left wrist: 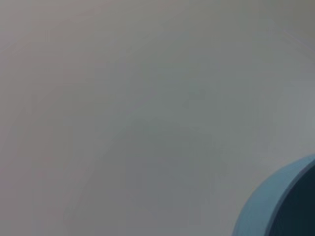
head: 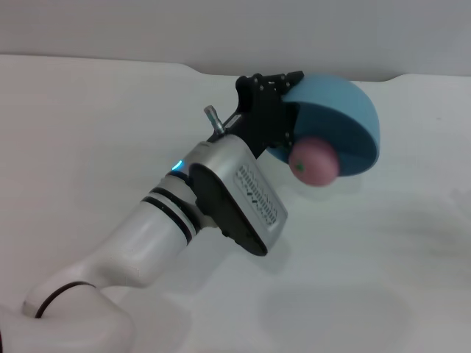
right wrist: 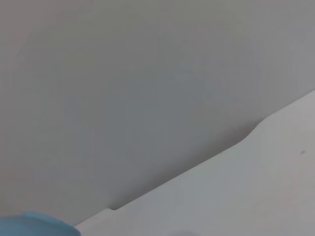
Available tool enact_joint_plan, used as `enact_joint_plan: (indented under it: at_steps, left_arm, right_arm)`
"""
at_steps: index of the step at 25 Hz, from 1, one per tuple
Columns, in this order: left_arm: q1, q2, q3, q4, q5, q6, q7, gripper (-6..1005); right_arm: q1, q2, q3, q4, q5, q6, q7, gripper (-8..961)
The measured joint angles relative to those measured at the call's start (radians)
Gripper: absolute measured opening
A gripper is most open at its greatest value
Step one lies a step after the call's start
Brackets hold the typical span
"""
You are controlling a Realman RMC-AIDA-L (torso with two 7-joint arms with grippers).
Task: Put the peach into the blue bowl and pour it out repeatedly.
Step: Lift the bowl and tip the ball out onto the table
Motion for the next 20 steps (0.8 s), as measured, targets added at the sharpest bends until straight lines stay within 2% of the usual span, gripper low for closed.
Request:
enact_joint_plan:
  at_steps: [7, 11, 14, 15, 16, 18, 20]
  left_arm:
    - [0.002, 0.0, 0.044, -0.013, 0.001, -0.039, 0.104, -2]
    - [0.002, 0.001, 0.027, -0.012, -0.02, -0.035, 0.05, -2]
    - [0.001, 0.001, -0.017, 0.006, -0.09, -0.032, -0.063, -2]
    - [-0.002, 0.004, -0.049, 0.013, -0.128, -0.015, -0.167, -2]
    - [-0.002, 0.004, -0.049, 0.013, -0.128, -0.015, -0.167, -1]
    - [-0.001, 0.007, -0.099, 0.028, -0.141, 0.043, -0.243, -1]
    - [0.008, 0.007, -0.187, 0.068, -0.156, 0.165, -0.266, -1]
  right_arm:
    - [0.003, 0.0, -0.005, 0.0, -0.002, -0.003, 0.0, 427]
    - [0.002, 0.0, -0.009, 0.002, -0.003, -0.004, 0.0, 426]
    - [0.005, 0.002, -0.012, 0.003, -0.01, -0.007, 0.0, 426]
    - [0.009, 0.004, -0.013, 0.003, -0.013, -0.009, 0.0, 426]
    - [0.012, 0.006, -0.013, 0.003, -0.016, -0.012, 0.0, 426]
    - [0.021, 0.007, -0.014, 0.004, -0.023, -0.018, 0.0, 427]
    - [0.032, 0.008, -0.015, 0.009, -0.031, -0.024, 0.0, 428]
